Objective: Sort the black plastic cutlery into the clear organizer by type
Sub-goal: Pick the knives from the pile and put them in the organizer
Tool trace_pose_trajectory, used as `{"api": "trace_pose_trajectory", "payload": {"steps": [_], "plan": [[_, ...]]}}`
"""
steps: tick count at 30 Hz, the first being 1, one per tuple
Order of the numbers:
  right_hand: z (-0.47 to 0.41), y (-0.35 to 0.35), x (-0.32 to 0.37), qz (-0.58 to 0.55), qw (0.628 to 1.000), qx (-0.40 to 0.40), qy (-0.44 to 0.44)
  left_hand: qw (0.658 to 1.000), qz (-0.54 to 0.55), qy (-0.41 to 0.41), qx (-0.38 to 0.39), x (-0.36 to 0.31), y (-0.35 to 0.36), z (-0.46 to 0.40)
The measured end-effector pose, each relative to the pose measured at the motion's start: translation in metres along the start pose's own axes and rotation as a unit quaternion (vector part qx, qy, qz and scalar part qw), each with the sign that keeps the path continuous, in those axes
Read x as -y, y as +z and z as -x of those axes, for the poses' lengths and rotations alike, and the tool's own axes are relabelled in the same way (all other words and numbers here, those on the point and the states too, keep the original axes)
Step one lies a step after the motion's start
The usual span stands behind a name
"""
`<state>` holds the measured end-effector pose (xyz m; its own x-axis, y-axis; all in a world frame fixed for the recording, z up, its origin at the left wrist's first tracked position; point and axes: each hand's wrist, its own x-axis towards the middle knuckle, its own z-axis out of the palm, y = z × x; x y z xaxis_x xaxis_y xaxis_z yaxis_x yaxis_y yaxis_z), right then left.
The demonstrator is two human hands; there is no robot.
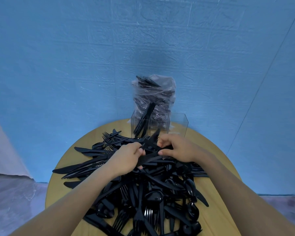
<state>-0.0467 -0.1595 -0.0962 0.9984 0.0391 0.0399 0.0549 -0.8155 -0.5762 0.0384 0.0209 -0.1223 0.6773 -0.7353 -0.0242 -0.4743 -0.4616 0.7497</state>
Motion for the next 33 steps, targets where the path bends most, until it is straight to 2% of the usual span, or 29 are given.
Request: {"api": "trace_pose_trajectory", "payload": {"steps": [2, 4, 10, 13, 15, 18, 21, 25, 28, 33], "plan": [[-0.002, -0.004, 0.002, 0.027, 0.999, 0.017, -0.008, 0.993, 0.091, -0.043, 0.063, -0.003, 0.001, 0.002], [-0.005, -0.007, 0.004, 0.043, 0.999, 0.026, -0.014, 0.987, 0.126, -0.054, 0.085, -0.004, 0.002, 0.003], [-0.014, -0.005, -0.001, 0.054, 0.998, -0.001, -0.025, 0.993, 0.089, -0.035, 0.065, 0.001, 0.006, 0.001], [-0.011, -0.007, 0.000, 0.036, 0.997, -0.067, -0.031, 0.995, 0.089, -0.037, 0.040, 0.005, 0.008, 0.001], [-0.006, -0.011, 0.000, 0.000, 0.990, -0.142, -0.023, 0.995, 0.089, -0.043, 0.018, 0.008, 0.008, 0.000], [0.003, -0.019, -0.003, -0.086, 0.961, -0.263, 0.015, 0.995, 0.083, -0.048, -0.014, 0.011, 0.007, -0.001], [0.010, -0.019, -0.005, -0.194, 0.923, -0.325, 0.068, 0.993, 0.096, -0.053, -0.038, 0.010, 0.009, -0.001], [0.015, 0.000, -0.003, -0.220, 0.911, -0.308, 0.164, 0.992, 0.108, -0.041, -0.052, 0.002, 0.014, 0.000], [0.014, 0.013, 0.006, -0.251, 0.911, -0.282, 0.164, 0.992, 0.108, -0.028, -0.052, -0.003, 0.018, 0.002], [0.006, 0.019, 0.023, -0.398, 0.857, -0.292, 0.148, 0.993, 0.110, -0.009, -0.046, -0.008, 0.022, 0.007]]}}
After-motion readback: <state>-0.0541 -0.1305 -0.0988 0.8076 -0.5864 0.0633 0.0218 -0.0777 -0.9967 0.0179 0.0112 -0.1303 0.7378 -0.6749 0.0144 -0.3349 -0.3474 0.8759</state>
